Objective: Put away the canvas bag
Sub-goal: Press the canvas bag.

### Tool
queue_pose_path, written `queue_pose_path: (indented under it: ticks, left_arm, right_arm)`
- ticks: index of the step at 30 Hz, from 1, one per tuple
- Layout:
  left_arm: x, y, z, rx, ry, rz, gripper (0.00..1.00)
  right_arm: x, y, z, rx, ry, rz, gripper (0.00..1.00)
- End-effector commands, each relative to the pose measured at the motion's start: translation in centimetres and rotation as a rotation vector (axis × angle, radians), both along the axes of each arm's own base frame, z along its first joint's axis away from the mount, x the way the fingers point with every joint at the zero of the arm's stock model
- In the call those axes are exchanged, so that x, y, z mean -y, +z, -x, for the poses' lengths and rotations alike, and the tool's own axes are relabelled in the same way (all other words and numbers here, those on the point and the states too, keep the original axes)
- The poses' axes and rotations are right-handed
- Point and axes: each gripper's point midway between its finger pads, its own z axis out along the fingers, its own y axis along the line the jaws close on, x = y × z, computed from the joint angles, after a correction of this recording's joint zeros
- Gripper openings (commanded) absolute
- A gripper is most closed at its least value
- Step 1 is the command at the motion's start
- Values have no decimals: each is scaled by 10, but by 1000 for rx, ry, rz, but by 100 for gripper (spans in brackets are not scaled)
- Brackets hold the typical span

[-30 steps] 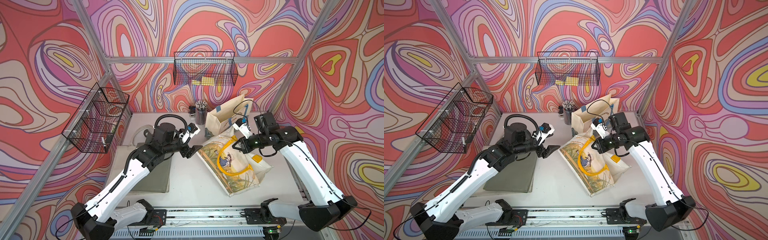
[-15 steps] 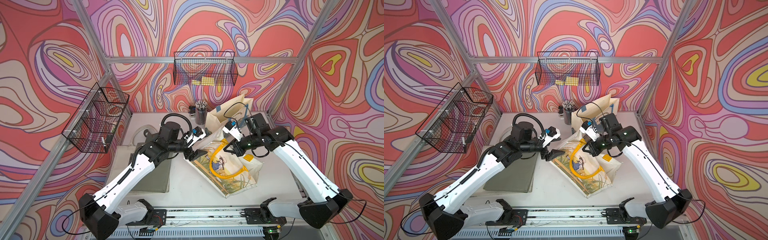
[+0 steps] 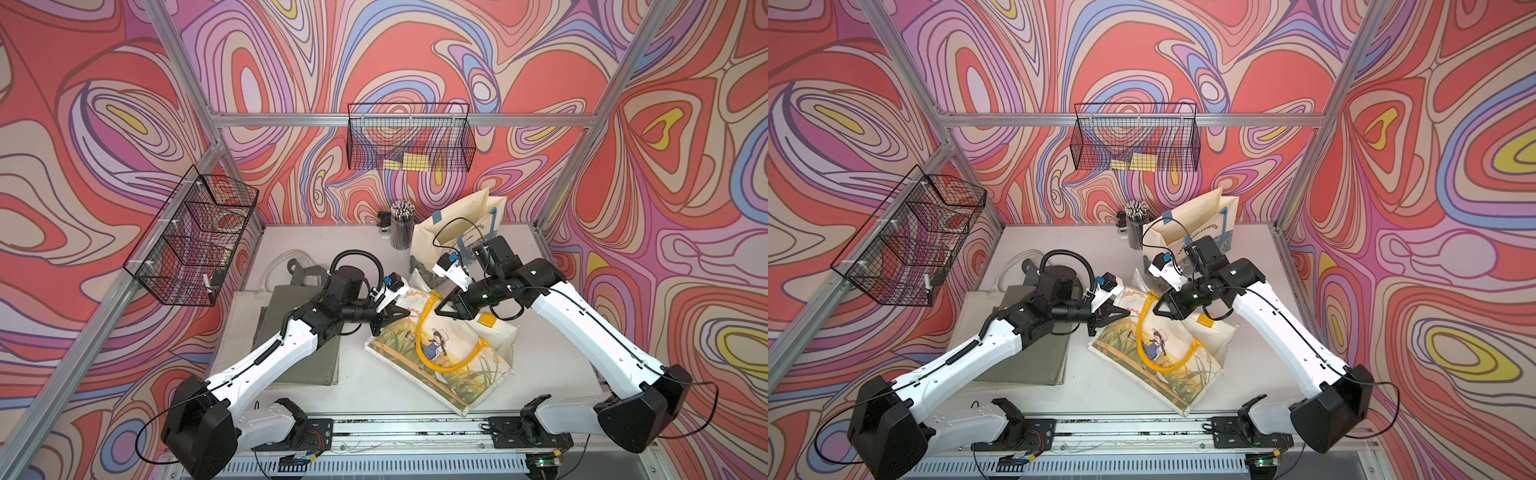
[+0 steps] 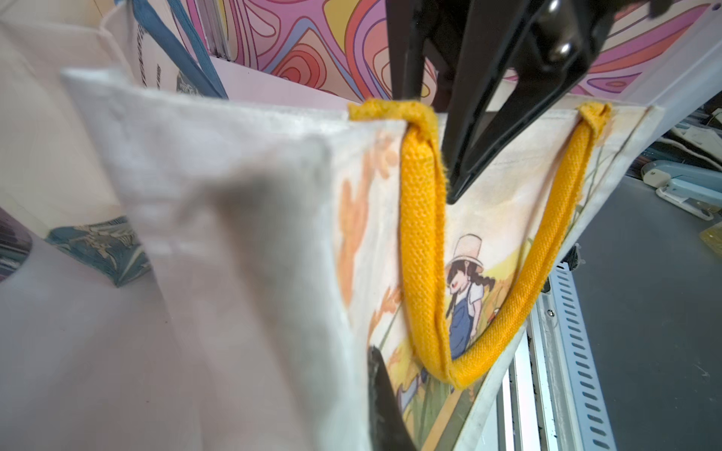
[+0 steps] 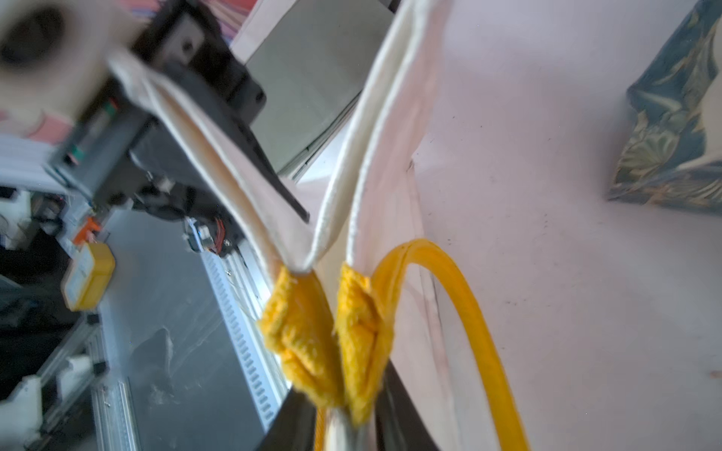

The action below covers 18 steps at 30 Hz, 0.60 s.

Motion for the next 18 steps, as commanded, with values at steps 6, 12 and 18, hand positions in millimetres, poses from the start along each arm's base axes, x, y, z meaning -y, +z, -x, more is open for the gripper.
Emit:
queue_pose_path:
  ticks: [6,12,18]
  left_arm:
    - [0,17,11,125,2,75,0]
    - [-2,16,14,198,12,59,0]
    - [0,10,22,236,-5,38,0]
  right_arm:
    - [-22,2,0,-83,35,-107,55]
    - [-24,-13,-3,-135,52,-66,60]
    - [-36,2,-1,-136,100,-157,61]
